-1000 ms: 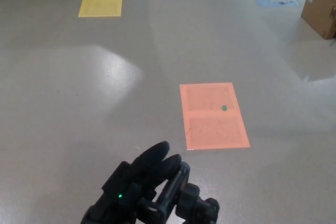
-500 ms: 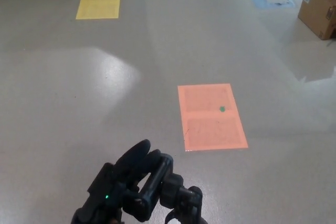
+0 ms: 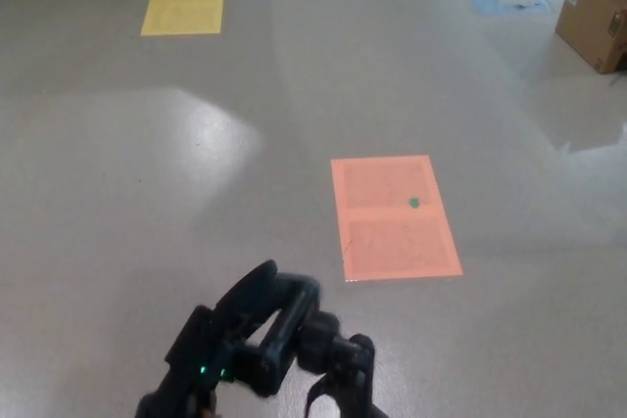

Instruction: A phone stand is kept on the floor and the robot uses both its hands to grab it and uses its left hand to extend the phone stand by pulling it upwards

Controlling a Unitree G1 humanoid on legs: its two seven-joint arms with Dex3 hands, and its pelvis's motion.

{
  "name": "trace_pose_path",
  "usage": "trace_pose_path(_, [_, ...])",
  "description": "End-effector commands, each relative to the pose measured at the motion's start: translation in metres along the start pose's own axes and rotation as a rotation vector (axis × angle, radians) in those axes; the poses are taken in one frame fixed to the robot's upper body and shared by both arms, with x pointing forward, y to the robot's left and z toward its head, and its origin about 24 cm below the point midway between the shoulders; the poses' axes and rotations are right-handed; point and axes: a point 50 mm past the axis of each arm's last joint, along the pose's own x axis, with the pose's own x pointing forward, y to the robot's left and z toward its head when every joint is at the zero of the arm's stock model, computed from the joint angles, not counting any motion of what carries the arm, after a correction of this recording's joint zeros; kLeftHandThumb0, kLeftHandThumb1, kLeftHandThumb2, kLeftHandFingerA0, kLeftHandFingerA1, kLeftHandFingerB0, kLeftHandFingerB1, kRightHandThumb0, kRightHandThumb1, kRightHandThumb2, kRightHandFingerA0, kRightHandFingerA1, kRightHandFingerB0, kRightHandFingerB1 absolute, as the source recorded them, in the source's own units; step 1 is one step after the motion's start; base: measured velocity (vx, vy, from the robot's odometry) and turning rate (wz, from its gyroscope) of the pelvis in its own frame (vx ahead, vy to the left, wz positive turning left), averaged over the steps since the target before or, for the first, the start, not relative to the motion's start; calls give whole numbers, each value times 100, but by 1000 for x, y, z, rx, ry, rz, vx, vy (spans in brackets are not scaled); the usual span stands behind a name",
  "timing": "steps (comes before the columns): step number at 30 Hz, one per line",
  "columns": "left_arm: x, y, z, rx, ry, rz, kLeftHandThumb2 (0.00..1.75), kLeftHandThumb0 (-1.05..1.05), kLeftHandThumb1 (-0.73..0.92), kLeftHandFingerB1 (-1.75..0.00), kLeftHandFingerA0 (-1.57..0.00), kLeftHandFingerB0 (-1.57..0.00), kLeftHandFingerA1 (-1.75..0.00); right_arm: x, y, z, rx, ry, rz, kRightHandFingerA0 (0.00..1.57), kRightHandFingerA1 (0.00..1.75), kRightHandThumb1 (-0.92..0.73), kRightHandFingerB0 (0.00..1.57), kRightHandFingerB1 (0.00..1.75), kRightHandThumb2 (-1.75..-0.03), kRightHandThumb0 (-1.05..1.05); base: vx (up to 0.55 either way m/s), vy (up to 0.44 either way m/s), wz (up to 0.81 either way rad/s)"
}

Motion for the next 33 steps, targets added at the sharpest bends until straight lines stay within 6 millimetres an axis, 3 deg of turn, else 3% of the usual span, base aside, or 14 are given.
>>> trace_pose_path(1, [-13, 3, -17, 93, 152, 64, 61, -83, 68, -31, -33, -32, -40, -2, 1, -4, -24, 9, -10, 0, 36, -61, 0, 7, -100, -93, 0, 0, 0])
trace_pose_path(7, [-13, 7, -15, 118, 145, 50, 92, -86, 55, -43, -30, -29, -50, -3, 2, -4, 1, 22, -15, 0, 27, -56, 0, 11, -95, -86, 0, 0, 0])
trace_pose_path(12, [-17, 13, -9, 131, 145, 21, 66, -87, 64, -32, -34, -31, -41, -2, 2, -4, -7, 42, -9, 1, 20, -58, 0, 6, -95, -90, 0, 0, 0])
trace_pose_path(14, [-20, 16, -7, 141, 146, 20, 99, -88, 59, -39, -36, -19, -53, -1, 1, -5, -11, 42, -16, 0, 27, -55, 0, 15, -96, -81, 0, 0, 0])
trace_pose_path(20, [-23, 19, -8, 111, 169, 47, 62, -84, 67, -31, -36, -35, -38, 0, 3, -5, -9, 30, -18, 0, 25, -54, 0, 10, -93, -85, 0, 0, 0])
trace_pose_path(21, [-22, 18, -8, 122, 165, 43, 62, -85, 68, -31, -37, -35, -38, 0, 3, -5, -6, 34, -16, 0, 33, -72, 0, 3, -62, -72, 0, 0, 0])
trace_pose_path(22, [-21, 18, -8, 127, 163, 41, 62, -85, 68, -31, -37, -35, -38, 0, 3, -5, -4, 35, -15, 0, 33, -72, 0, 3, -62, -72, 0, 0, 0])
trace_pose_path(23, [-19, 16, -8, 120, 157, 31, 67, -89, 62, -33, -35, -31, -41, 1, 2, -5, -1, 40, -15, 1, 24, -56, 0, 11, -95, -83, 0, 0, 0])
trace_pose_path(24, [-18, 14, -8, 112, 154, 28, 67, -89, 61, -33, -35, -31, -41, 1, 2, -5, -4, 39, -16, 0, 32, -73, 0, 5, -62, -74, 0, 0, 0])
trace_pose_path(25, [-18, 14, -8, 109, 154, 27, 67, -89, 61, -33, -35, -31, -41, 1, 1, -5, -5, 38, -17, 0, 32, -73, 0, 5, -62, -74, 0, 0, 0])
trace_pose_path(26, [-14, 8, -6, 94, 140, 12, 69, -90, 61, -33, -34, -30, -42, 1, 0, -5, -9, 37, -13, 1, 25, -58, 0, 12, -97, -84, 0, 0, 0])
trace_pose_path(27, [-12, 6, -6, 91, 136, 6, 69, -91, 61, -33, -34, -30, -41, 1, 0, -5, -9, 31, -9, 0, 33, -75, 0, 2, -63, -75, 0, 0, 0])
trace_pose_path(28, [-11, 5, -5, 87, 133, 7, 69, -91, 60, -33, -35, -31, -41, 2, 0, -5, -2, 27, -8, 0, 22, -58, 0, 9, -96, -86, 0, 0, 0])
trace_pose_path(33, [0, -8, -4, 63, 102, -20, 68, -88, 60, -33, -34, -30, -41, 1, -1, -7, 34, 25, -19, 1, 17, -60, 0, 5, -97, -91, 0, 0, 0])
